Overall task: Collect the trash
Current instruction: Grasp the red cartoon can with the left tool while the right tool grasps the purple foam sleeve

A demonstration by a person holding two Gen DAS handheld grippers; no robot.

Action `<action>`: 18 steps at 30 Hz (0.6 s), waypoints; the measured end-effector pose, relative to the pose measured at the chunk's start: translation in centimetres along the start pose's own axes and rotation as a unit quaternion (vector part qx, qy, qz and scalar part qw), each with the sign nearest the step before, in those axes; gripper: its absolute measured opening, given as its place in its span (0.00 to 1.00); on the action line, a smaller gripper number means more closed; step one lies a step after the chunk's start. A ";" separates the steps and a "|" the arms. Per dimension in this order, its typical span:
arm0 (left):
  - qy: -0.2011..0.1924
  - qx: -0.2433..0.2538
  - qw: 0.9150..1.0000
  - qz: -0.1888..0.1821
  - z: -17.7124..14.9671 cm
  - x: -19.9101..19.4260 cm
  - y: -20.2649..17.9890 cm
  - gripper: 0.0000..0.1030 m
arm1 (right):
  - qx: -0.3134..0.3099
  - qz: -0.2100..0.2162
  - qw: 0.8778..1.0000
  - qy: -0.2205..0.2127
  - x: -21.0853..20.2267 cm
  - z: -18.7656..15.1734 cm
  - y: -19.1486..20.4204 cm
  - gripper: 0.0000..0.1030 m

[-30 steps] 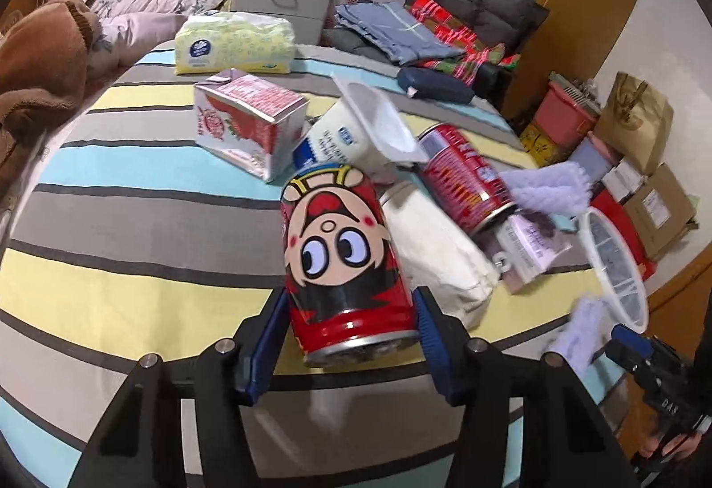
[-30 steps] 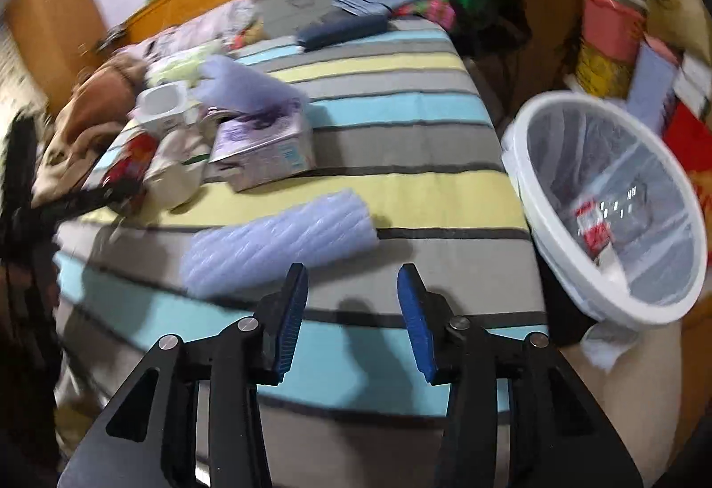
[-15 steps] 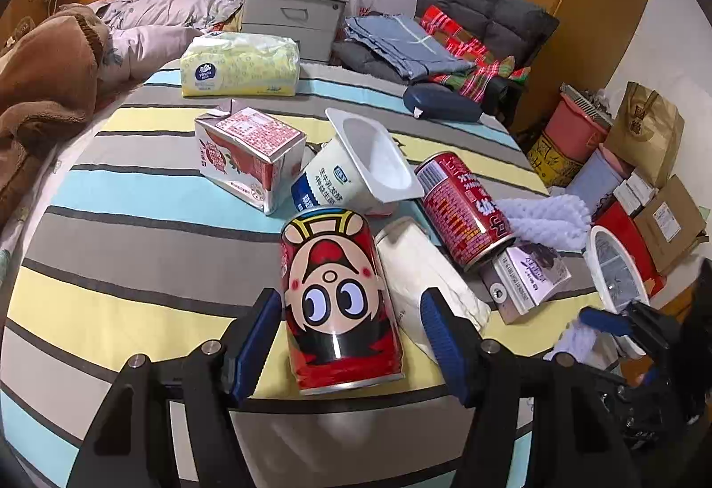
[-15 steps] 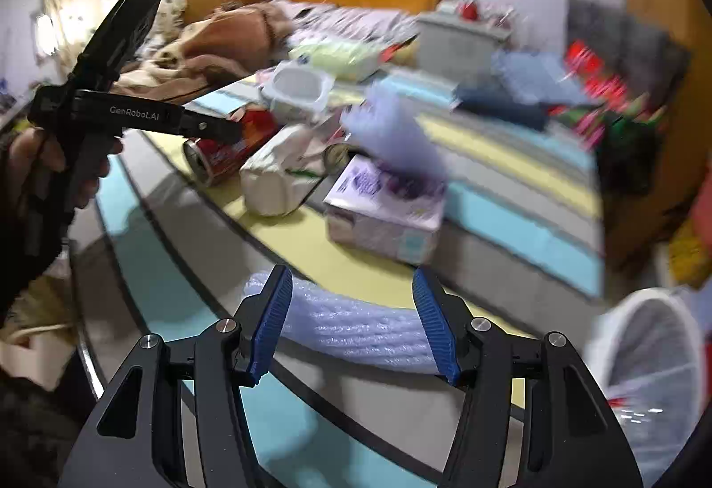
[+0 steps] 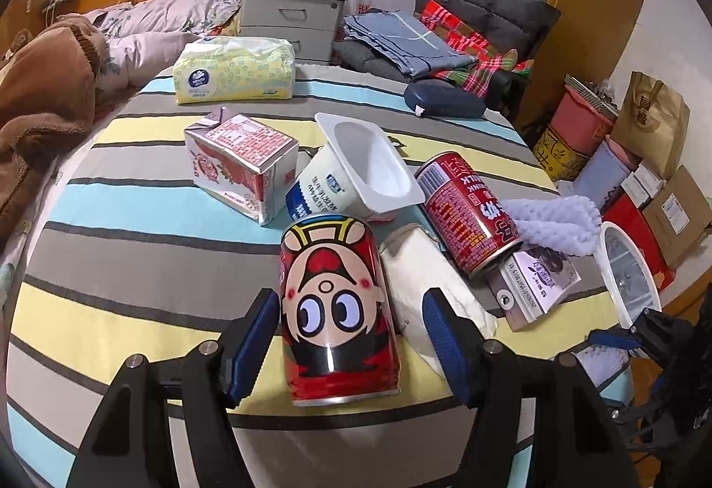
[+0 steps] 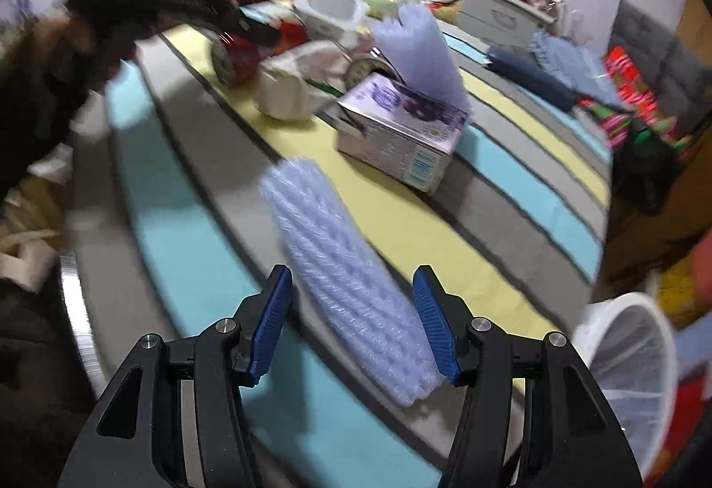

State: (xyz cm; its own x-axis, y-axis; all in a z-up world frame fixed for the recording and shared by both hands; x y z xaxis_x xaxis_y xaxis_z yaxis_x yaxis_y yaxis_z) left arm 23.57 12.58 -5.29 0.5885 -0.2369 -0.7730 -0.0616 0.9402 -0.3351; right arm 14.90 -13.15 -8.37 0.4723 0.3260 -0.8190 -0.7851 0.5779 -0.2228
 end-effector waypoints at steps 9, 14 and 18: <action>0.000 0.004 1.000 0.021 -0.3 1.0 0.6 0.65 | 0.146 0.016 0.989 -0.025 -0.3 -1.6 -1.1 0.40; 0.001 0.009 0.999 0.041 0.4 2.0 0.5 0.65 | 0.177 0.016 0.983 -0.038 -0.7 -2.5 -0.9 0.35; 0.007 0.012 0.999 0.036 0.3 2.3 0.4 0.53 | 0.196 0.019 0.979 -0.043 -0.9 -2.7 -1.7 0.32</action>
State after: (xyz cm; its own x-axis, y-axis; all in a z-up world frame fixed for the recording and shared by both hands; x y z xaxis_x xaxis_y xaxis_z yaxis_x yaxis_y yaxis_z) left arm 25.16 12.46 -7.07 0.5716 -0.1712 -0.8024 -0.0849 0.9604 -0.2654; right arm 14.76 -16.45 -8.70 0.4909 0.4057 -0.7710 -0.5965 0.8015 0.0419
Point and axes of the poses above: each gripper's, at about its wrist camera, not at the fingertips, and x roughly the way its jaws point, y to its left, z to its top, the point moved 1 cm from there along x, roughly the way its jaws point, and after that the axes turned 11 degrees about -x, right-handed, at the moved point
